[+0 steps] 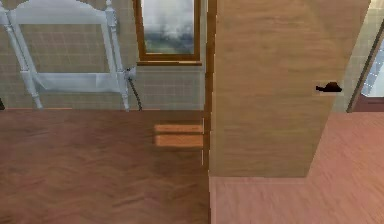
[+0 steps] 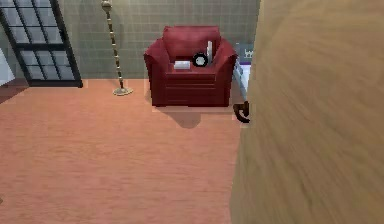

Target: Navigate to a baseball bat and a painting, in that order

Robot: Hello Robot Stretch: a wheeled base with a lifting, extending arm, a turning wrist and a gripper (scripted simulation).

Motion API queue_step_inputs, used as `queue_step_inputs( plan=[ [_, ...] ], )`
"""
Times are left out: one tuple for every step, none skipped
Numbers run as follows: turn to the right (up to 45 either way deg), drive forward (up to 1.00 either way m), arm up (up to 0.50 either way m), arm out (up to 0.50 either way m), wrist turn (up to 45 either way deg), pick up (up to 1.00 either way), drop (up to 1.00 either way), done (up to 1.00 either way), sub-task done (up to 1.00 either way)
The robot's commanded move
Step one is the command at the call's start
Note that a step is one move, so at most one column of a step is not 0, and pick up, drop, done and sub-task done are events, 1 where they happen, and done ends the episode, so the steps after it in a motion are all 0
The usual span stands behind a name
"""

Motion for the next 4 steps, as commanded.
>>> queue_step_inputs(
  plan=[
    [0.0,0.2,0.0,0.0,0.0,0.0,0.0,0.0,0.0],
    [-45.0,0.0,0.0,0.0,0.0,0.0,0.0,0.0,0.0],
    [-39.0,0.0,0.0,0.0,0.0,0.0,0.0,0.0,0.0],
    [0.0,0.8,0.0,0.0,0.0,0.0,0.0,0.0,0.0]
  ],
)
